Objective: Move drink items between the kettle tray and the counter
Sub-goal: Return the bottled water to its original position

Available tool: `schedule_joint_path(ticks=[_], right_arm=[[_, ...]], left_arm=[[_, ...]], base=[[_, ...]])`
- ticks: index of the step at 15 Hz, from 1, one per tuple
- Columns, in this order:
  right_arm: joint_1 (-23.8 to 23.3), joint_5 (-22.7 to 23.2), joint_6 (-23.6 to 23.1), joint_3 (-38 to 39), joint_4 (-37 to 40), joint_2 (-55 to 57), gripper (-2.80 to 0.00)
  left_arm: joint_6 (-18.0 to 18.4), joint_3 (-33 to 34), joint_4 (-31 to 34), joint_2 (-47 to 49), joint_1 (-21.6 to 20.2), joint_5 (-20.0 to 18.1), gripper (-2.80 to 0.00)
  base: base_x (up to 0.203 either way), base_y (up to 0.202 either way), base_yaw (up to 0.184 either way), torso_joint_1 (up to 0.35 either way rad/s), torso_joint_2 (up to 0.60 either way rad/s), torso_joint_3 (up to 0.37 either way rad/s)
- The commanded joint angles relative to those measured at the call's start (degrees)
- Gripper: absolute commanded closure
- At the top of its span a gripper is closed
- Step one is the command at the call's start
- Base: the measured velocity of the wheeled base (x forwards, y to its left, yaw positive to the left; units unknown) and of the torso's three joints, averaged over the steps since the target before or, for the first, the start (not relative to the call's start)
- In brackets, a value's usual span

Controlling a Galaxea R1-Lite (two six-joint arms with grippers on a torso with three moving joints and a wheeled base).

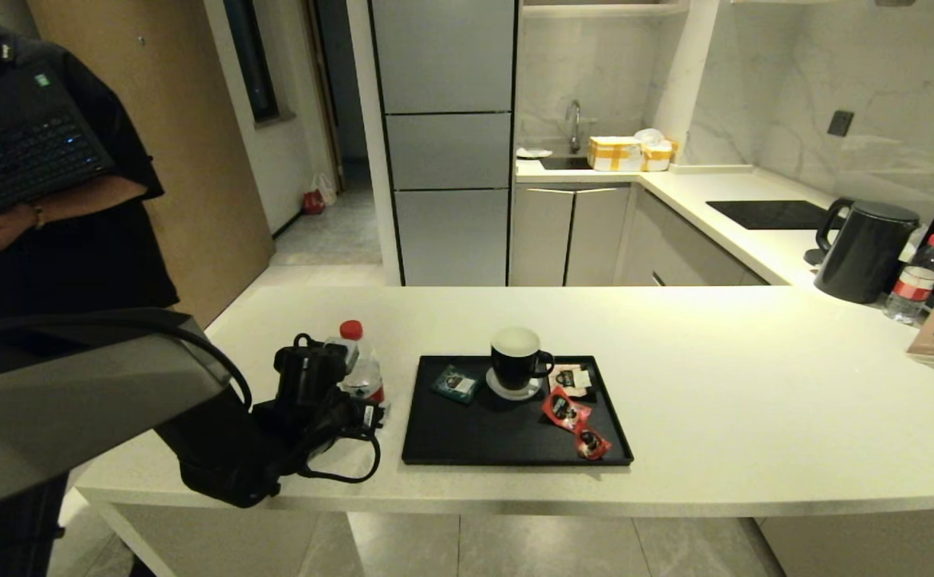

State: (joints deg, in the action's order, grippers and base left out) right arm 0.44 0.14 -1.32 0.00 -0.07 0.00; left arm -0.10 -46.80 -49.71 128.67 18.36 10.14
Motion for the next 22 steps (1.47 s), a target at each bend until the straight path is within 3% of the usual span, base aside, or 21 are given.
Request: schedule_joint_path(ticks=[1, 6, 7, 13, 15, 19, 22], right_arm=[[0.0, 0.04, 0.0, 0.0, -0.01, 0.09, 0.0], [0.0, 0.04, 0.0, 0.0, -0.01, 0.09, 0.0], [0.0, 0.04, 0.0, 0.0, -0.01, 0.09, 0.0], [0.0, 0.04, 0.0, 0.0, -0.01, 0.09, 0.0], [0.0, 0.04, 0.0, 0.0, -0.01, 0.08, 0.0], [0.0, 0.04, 0.0, 0.0, -0.01, 0.09, 0.0], [0.0, 0.04, 0.0, 0.0, -0.01, 0.09, 0.0]], left_arm=[[0.08, -2.36, -0.16, 1.75, 0.1, 1.17, -2.8], [0.53, -4.63, -0.23, 3.22, 0.01, 3.12, -2.8], [1.33, -5.76, -0.27, 4.74, 0.01, 3.69, 0.0], [1.86, -7.02, -0.11, 5.38, -0.05, 4.63, 0.0], [1.8, -6.68, 1.87, 1.34, 0.83, 4.67, 0.0], [-2.17, -9.97, 14.89, -7.47, 6.59, 4.62, 0.0], [-2.63, -10.85, 14.91, -5.89, 9.59, 4.62, 0.0]], base=[[0.0, 0.0, 0.0, 0.0, 0.0, 0.0], [0.0, 0.0, 0.0, 0.0, 0.0, 0.0], [0.0, 0.0, 0.0, 0.0, 0.0, 0.0], [0.0, 0.0, 0.0, 0.0, 0.0, 0.0], [0.0, 0.0, 0.0, 0.0, 0.0, 0.0], [0.0, 0.0, 0.0, 0.0, 0.0, 0.0], [0.0, 0.0, 0.0, 0.0, 0.0, 0.0]])
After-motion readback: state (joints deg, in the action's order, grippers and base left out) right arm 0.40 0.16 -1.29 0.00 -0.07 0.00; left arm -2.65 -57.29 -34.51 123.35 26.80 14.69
